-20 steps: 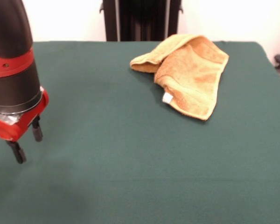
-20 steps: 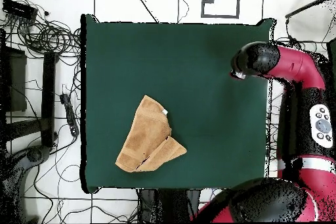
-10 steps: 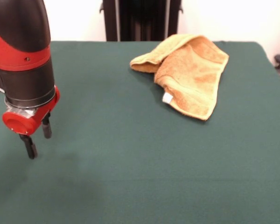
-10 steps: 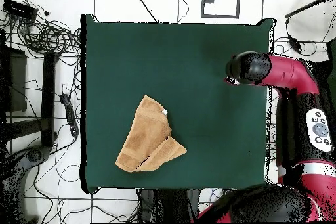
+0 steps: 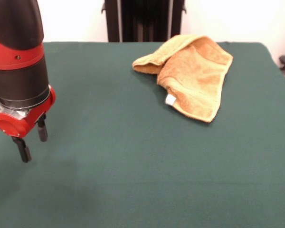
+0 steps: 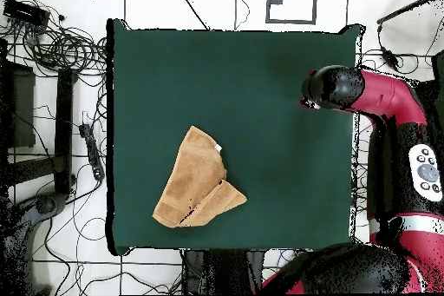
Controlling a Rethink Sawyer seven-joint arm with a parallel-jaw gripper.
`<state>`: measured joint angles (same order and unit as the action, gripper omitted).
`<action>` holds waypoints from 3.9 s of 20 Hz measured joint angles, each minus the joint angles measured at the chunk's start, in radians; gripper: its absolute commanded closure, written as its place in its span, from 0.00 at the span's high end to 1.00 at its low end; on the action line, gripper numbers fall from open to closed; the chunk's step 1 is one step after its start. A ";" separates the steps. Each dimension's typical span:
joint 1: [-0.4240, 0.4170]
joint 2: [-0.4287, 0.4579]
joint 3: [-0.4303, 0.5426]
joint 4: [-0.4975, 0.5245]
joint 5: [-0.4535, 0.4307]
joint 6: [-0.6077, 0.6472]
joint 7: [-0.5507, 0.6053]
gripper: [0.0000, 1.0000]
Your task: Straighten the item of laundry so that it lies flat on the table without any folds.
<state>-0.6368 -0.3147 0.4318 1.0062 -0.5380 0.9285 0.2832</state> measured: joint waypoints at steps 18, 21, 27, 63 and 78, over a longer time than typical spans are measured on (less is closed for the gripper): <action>0.036 -0.002 -0.028 -0.025 0.034 0.000 0.000 1.00; 0.040 -0.006 -0.034 -0.025 0.037 0.000 0.000 1.00; 0.041 -0.011 -0.043 -0.025 0.040 0.000 0.000 1.00; 0.042 -0.068 -0.066 0.075 0.057 -0.018 0.000 1.00; 0.069 -0.113 -0.096 0.131 0.081 -0.082 0.000 1.00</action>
<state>-0.5679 -0.4274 0.3356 1.1375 -0.4572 0.8466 0.2832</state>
